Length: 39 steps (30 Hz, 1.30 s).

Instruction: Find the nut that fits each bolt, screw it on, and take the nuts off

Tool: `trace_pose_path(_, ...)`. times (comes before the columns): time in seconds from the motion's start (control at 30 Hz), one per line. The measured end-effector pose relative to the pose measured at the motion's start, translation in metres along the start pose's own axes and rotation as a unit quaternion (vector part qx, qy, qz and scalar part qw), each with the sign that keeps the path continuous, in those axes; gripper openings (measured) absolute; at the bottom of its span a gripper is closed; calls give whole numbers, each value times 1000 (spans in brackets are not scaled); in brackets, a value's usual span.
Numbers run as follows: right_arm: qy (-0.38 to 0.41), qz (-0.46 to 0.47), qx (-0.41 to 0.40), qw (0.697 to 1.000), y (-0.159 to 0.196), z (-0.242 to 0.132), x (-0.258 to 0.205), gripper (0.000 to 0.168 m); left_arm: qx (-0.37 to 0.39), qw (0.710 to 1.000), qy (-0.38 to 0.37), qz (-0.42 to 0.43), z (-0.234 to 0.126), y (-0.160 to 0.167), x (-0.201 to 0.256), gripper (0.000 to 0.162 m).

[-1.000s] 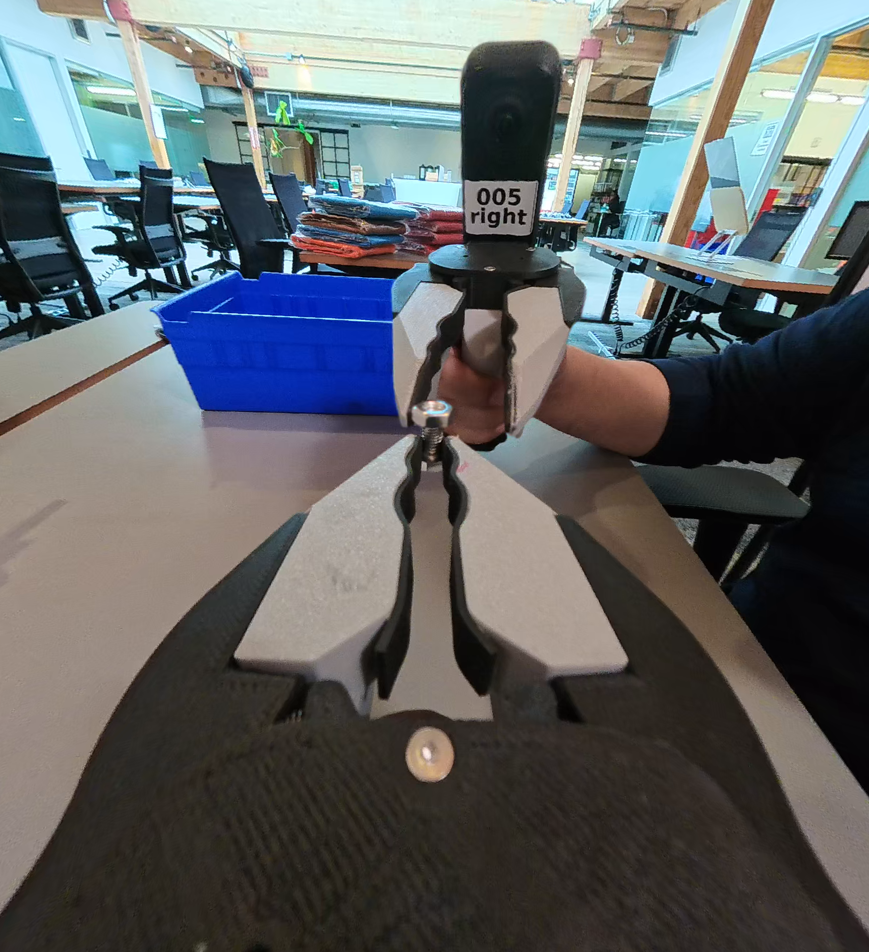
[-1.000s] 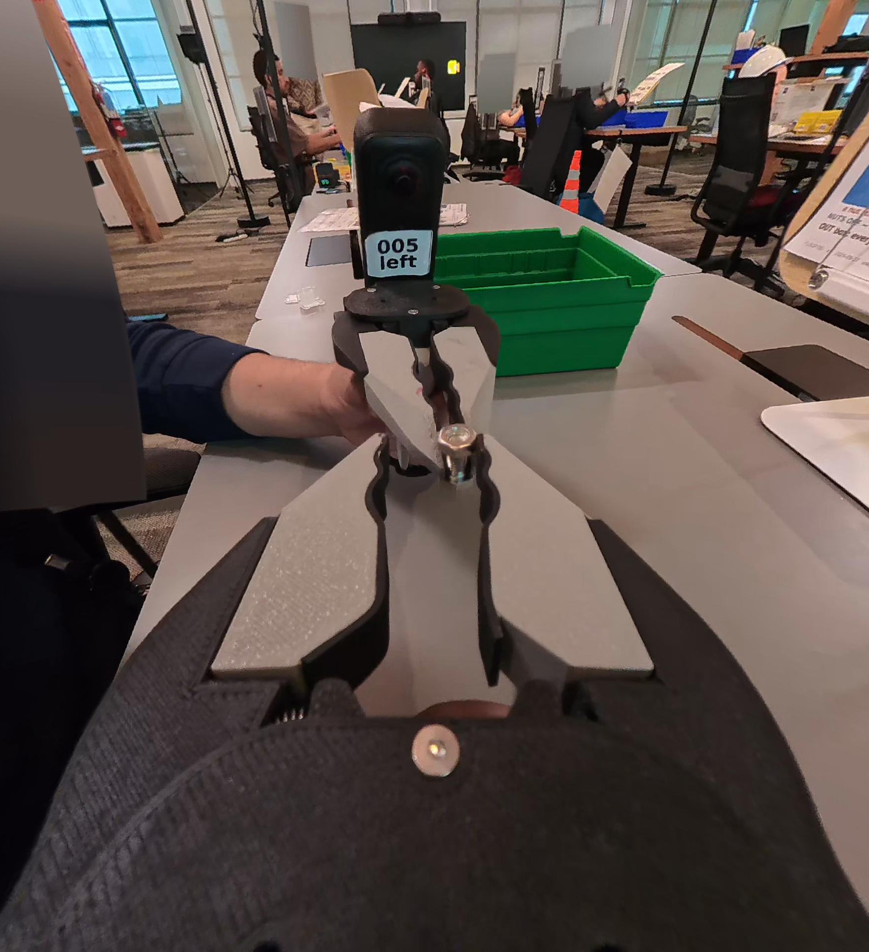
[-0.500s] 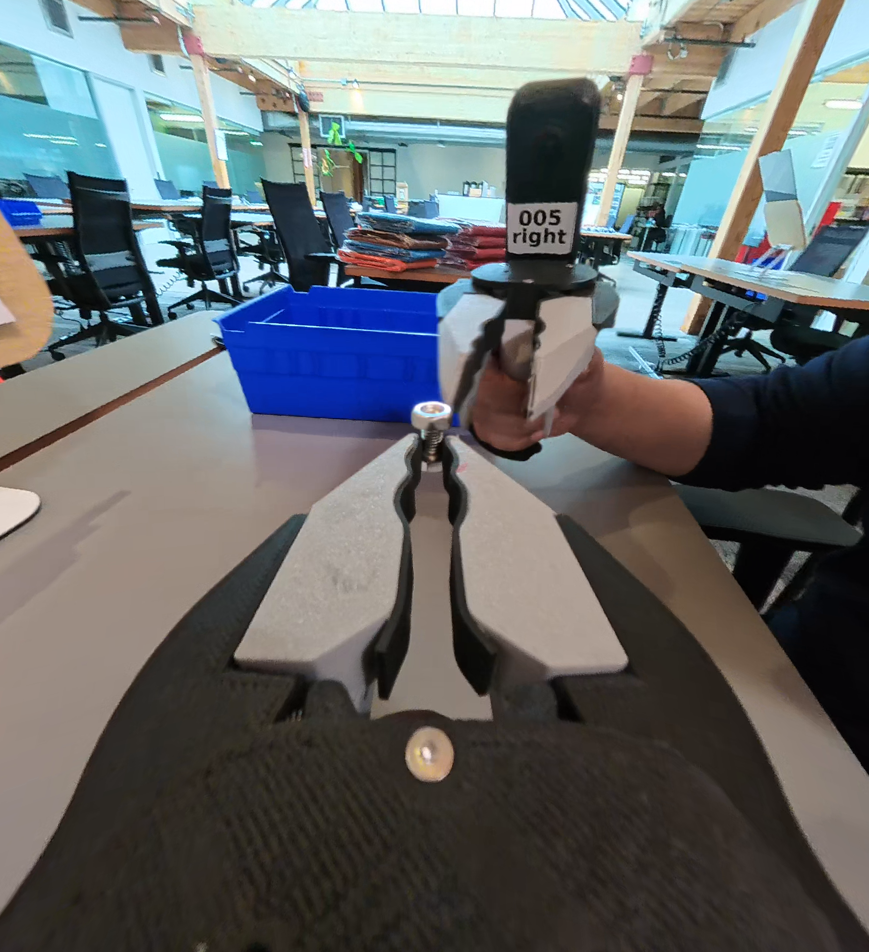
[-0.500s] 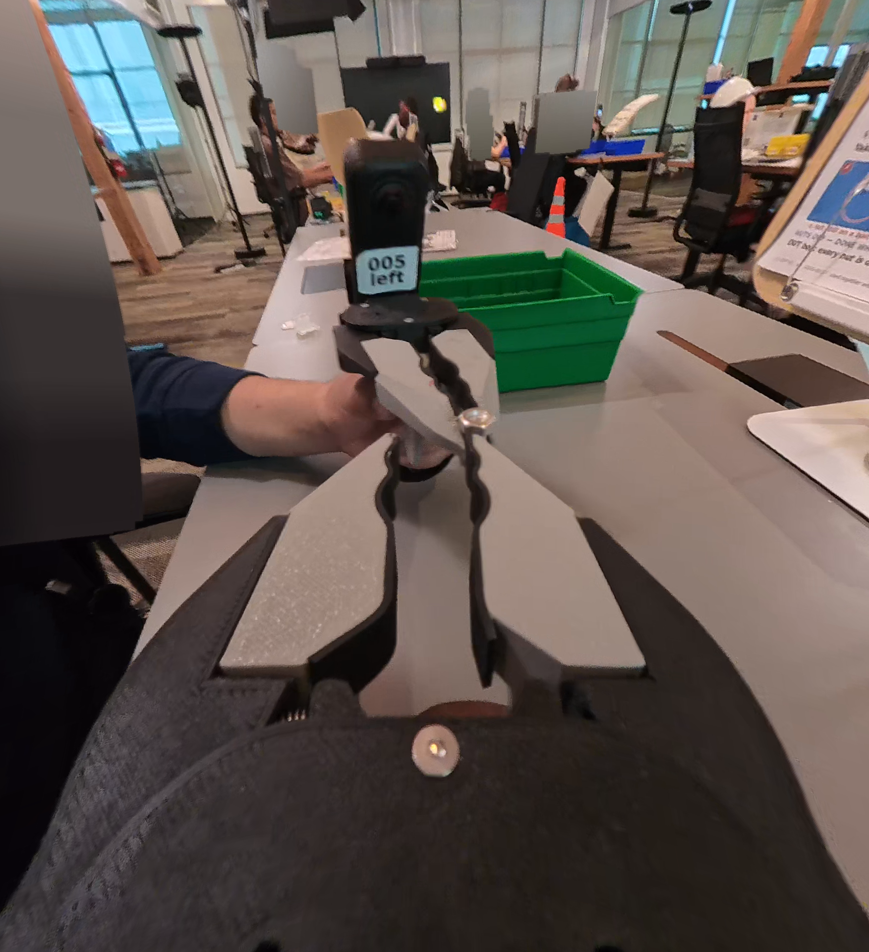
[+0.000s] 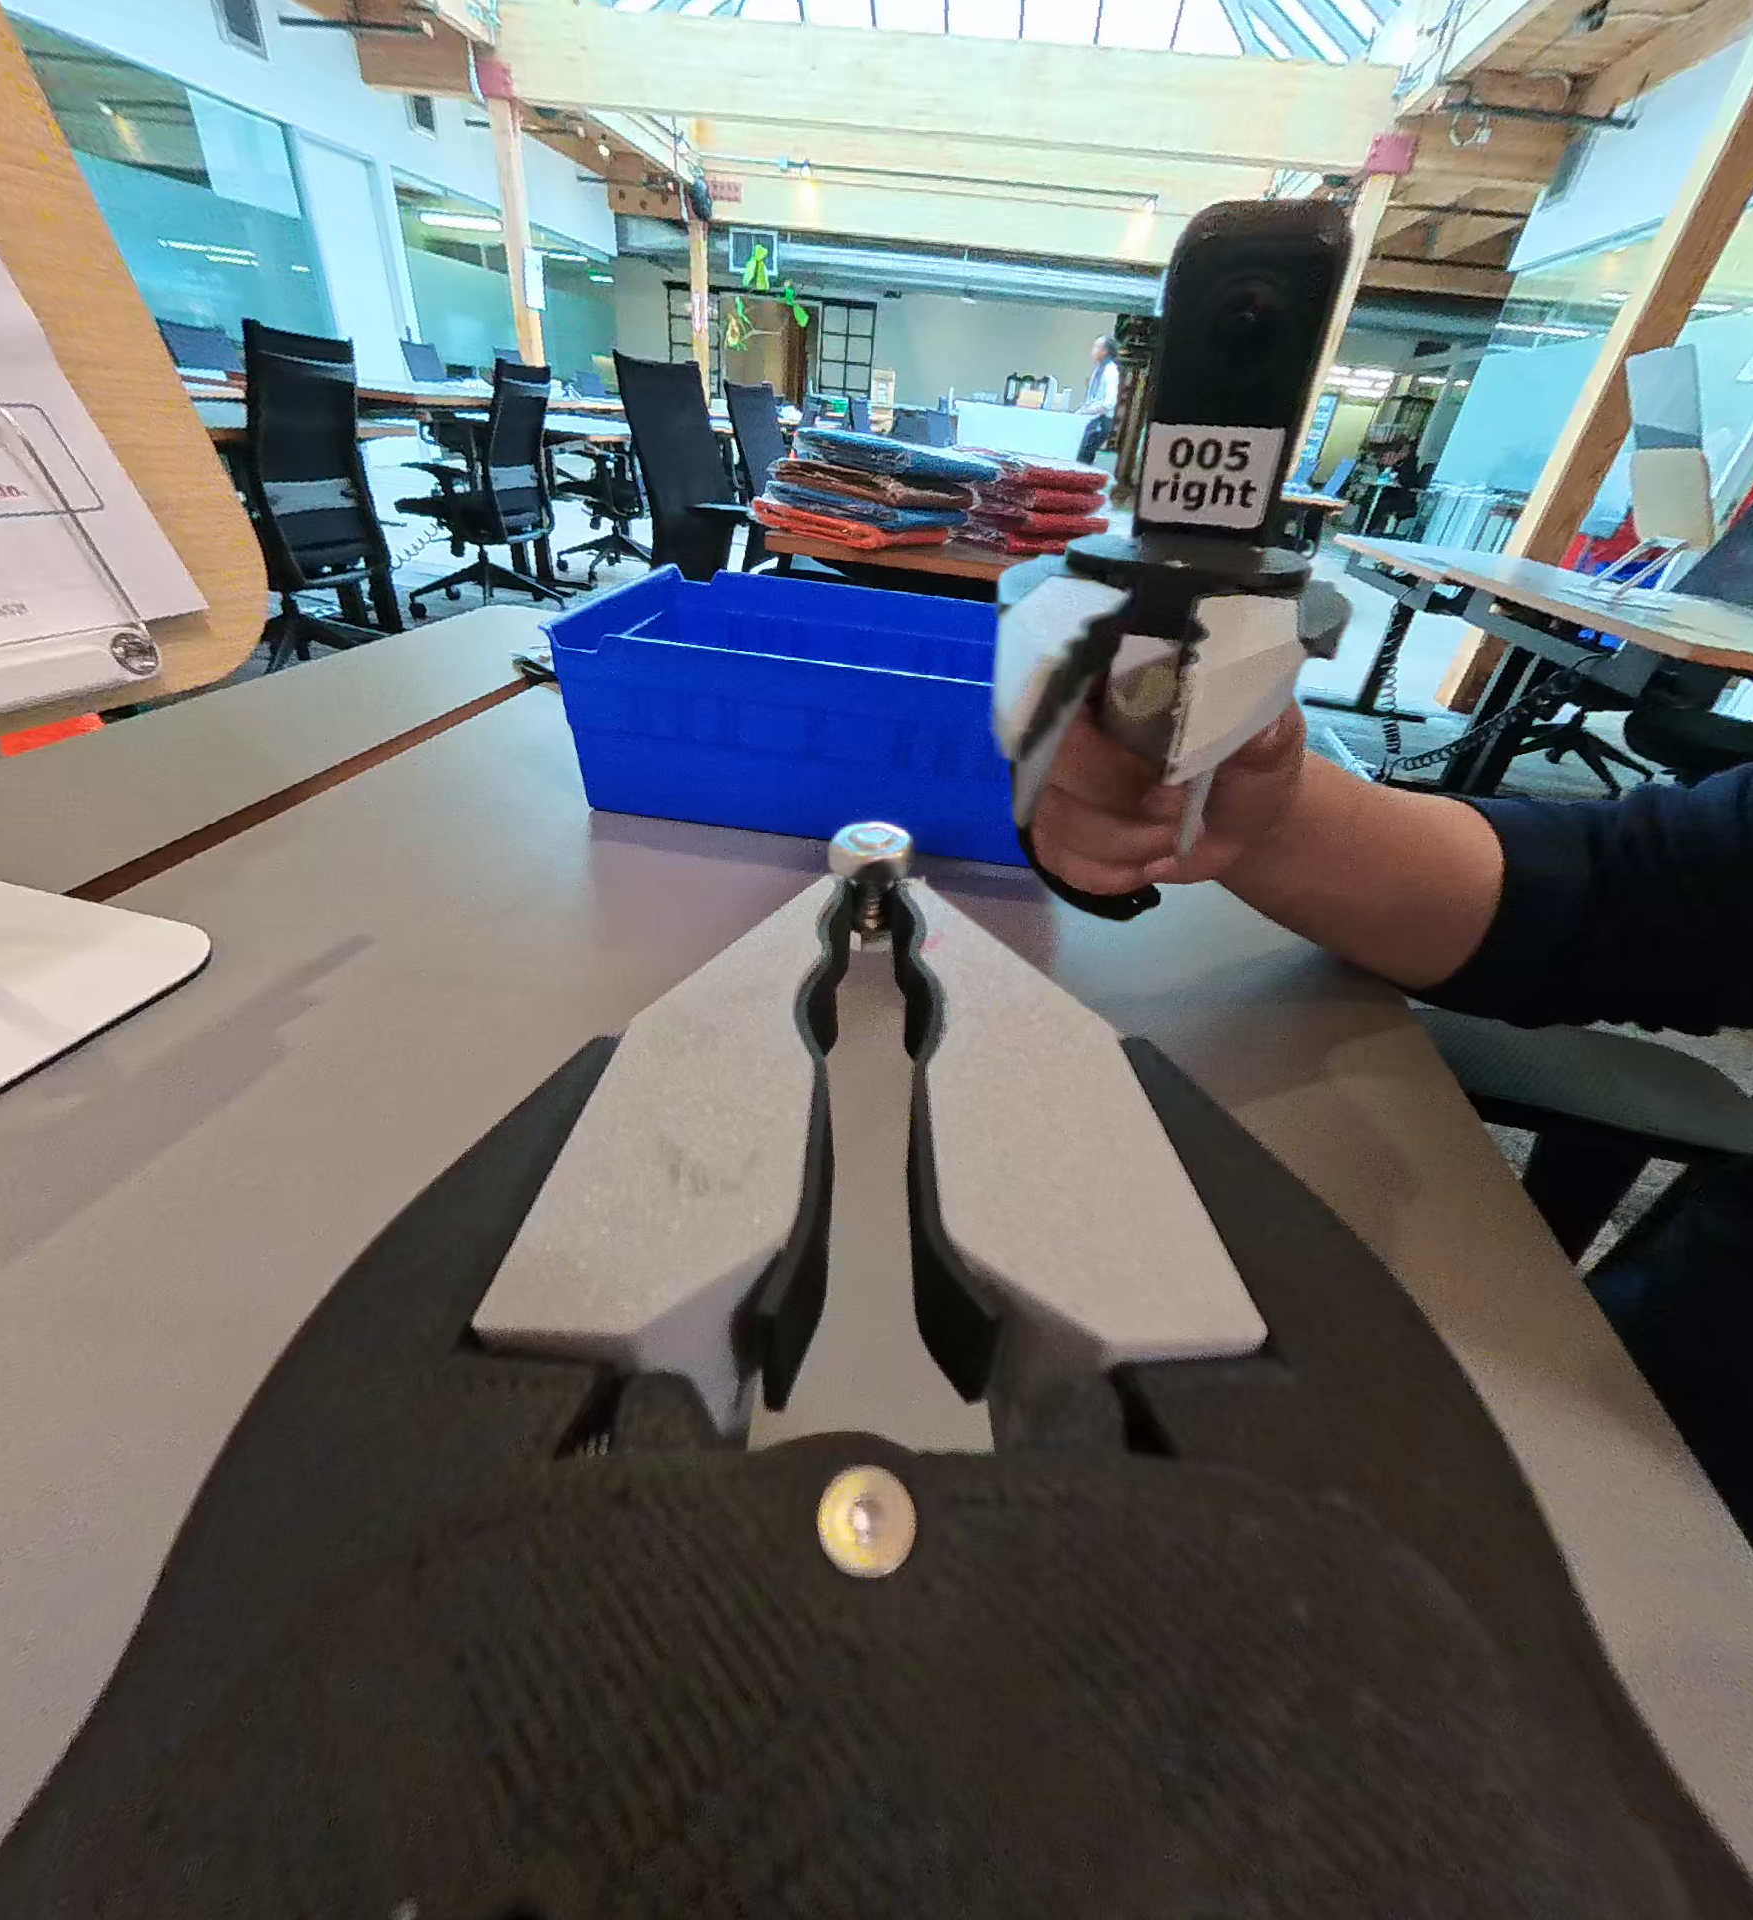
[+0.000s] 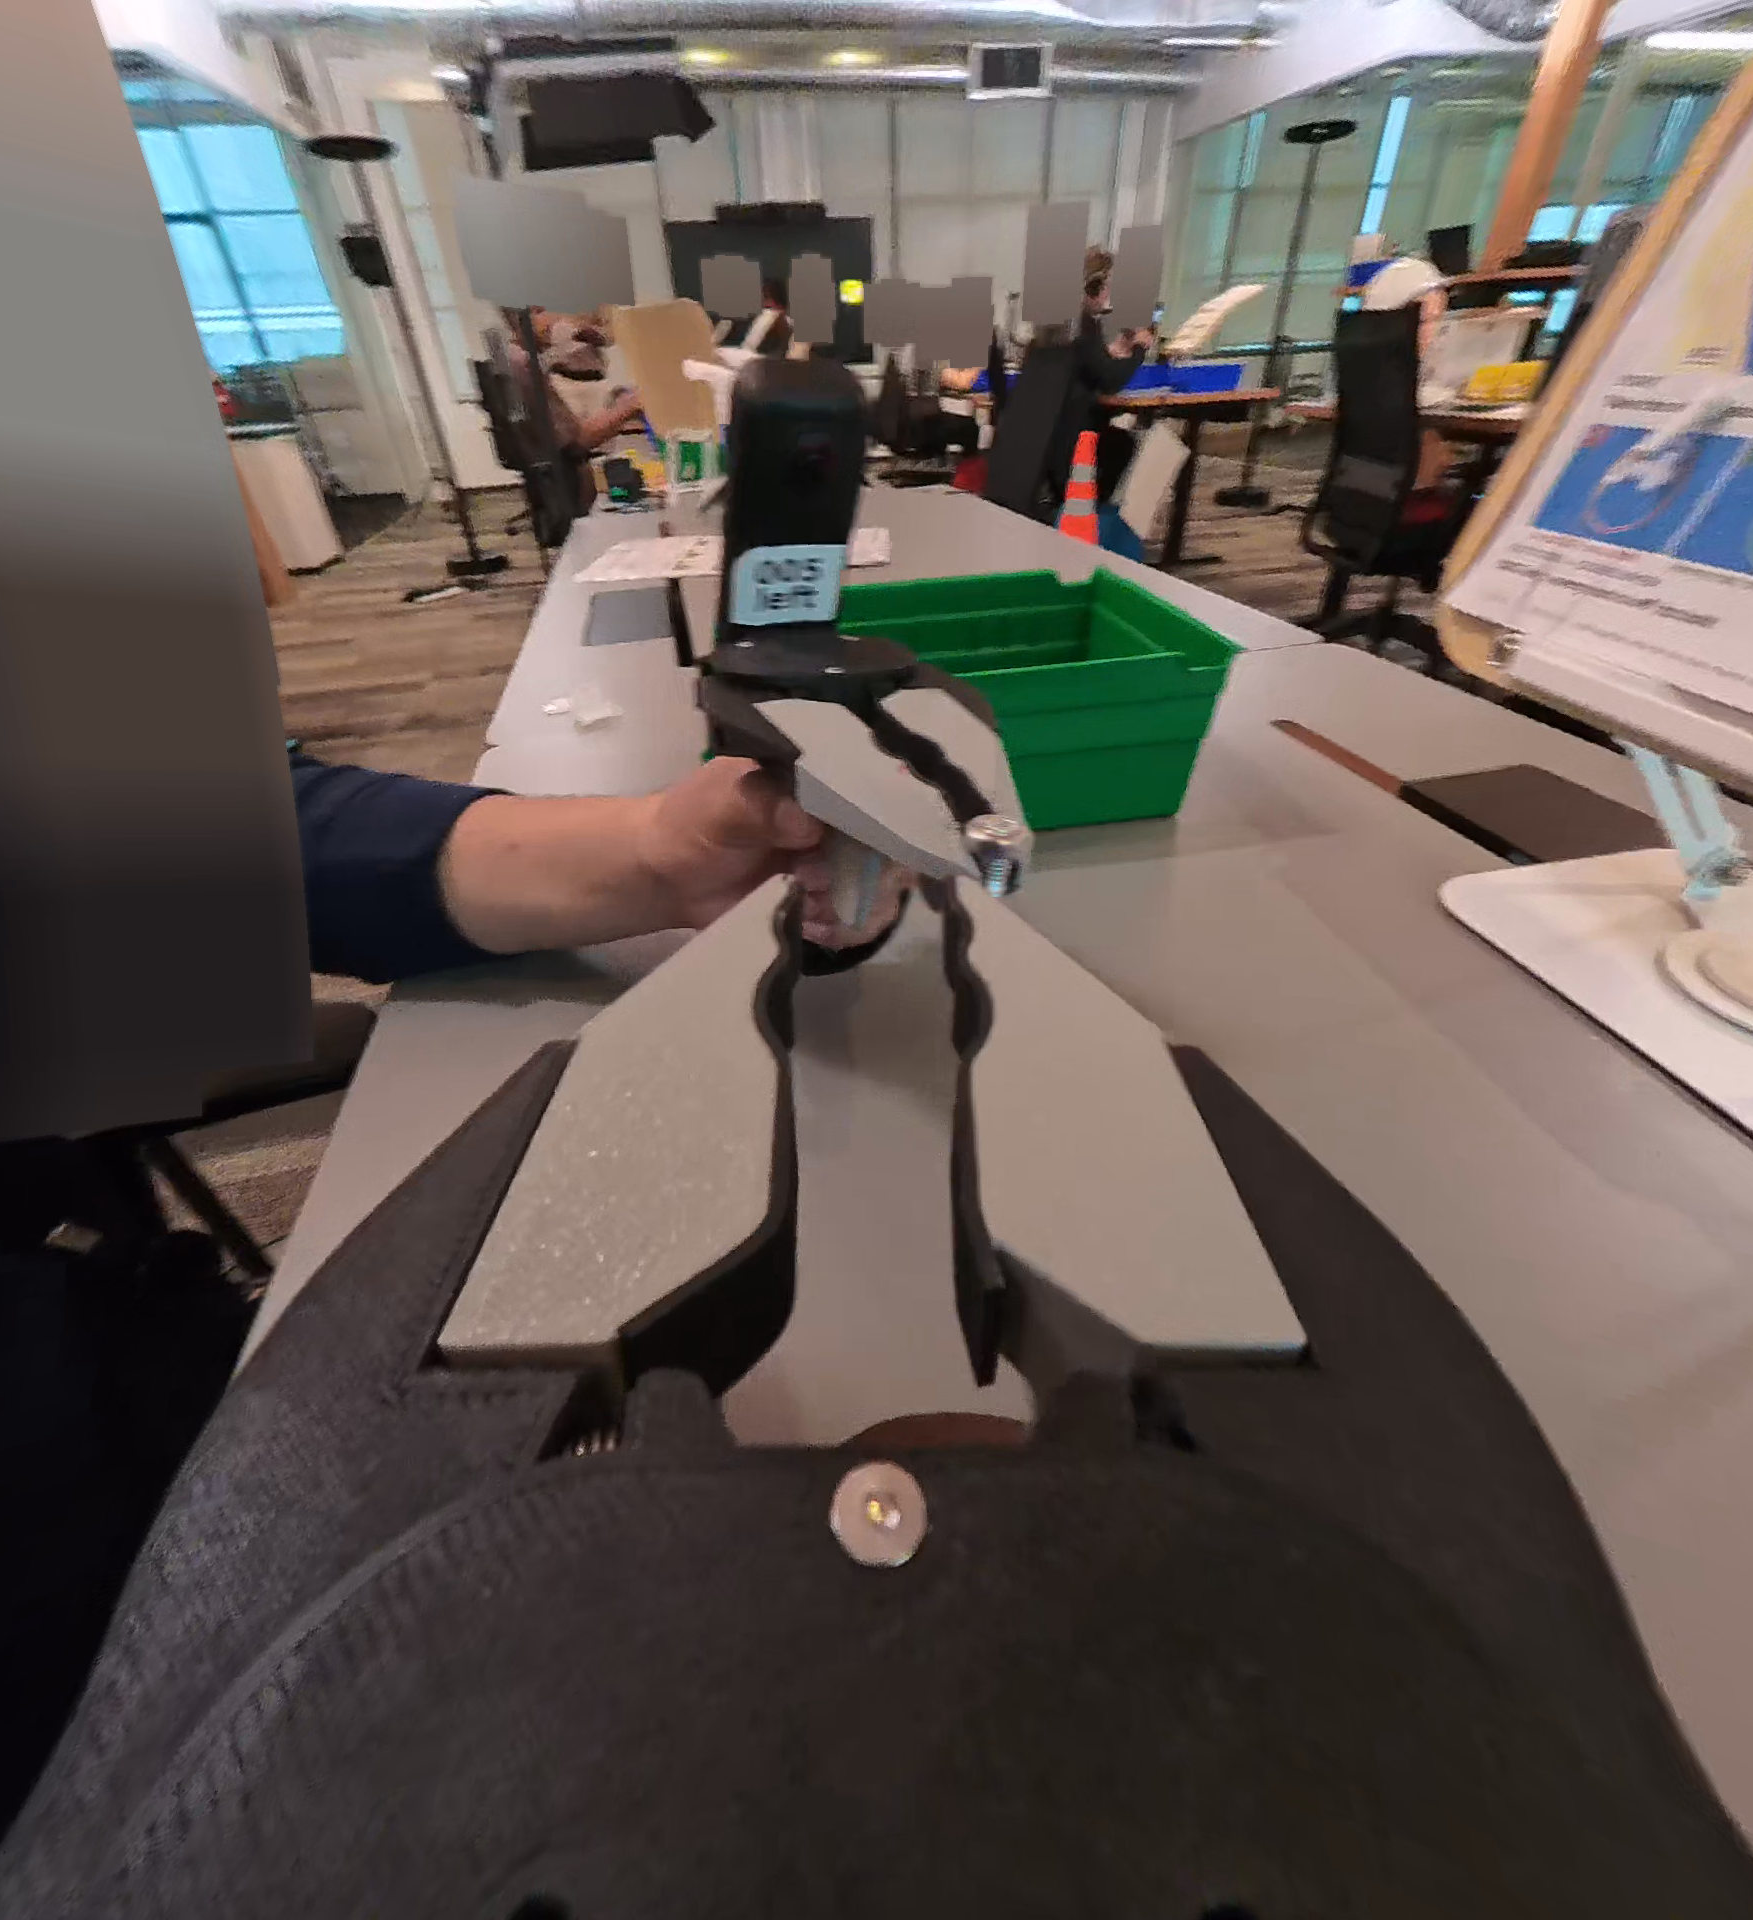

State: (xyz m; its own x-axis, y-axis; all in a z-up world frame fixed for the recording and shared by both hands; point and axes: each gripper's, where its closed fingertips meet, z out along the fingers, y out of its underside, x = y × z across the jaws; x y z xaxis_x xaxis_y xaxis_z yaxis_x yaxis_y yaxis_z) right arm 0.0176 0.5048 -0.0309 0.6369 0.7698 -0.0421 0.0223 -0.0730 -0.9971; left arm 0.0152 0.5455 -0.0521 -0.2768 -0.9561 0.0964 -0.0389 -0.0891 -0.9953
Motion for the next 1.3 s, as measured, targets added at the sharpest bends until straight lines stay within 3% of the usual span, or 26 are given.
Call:
trace_pose_path(0.07,25,8,-8,1000,2,3,11,36,1,1000,11,-2,3,0,5,5)
trace_pose_path(0.3,-8,16,-37,999,15,19,0,38,-17,999,44,2,14,9,23,5)
trace_pose_path(0.33,-11,17,-35,999,15,15,0,34,-13,999,37,3,12,7,19,5)
trace_pose_path(0.37,-38,22,-32,999,14,10,-8,3,-4,1000,17,0,9,4,11,5)
trace_pose_path(0.53,1,64,-9,998,9,0,14,30,15,999,29,-37,1,-2,4,5)
trace_pose_path(0.67,32,75,-28,996,15,13,24,27,-7,998,51,-32,13,7,19,5)
trace_pose_path(0.8,10,70,-43,997,23,19,14,12,-23,998,55,-24,18,13,24,5)
trace_pose_path(1.1,7,97,-36,995,28,19,17,11,-43,998,45,-5,18,19,22,5)
trace_pose_path(1.2,6,97,-37,995,29,18,16,11,-46,998,34,-20,18,20,15,24)
trace_pose_path(1.3,7,99,-38,994,30,18,16,11,-46,998,36,-26,16,21,12,28)
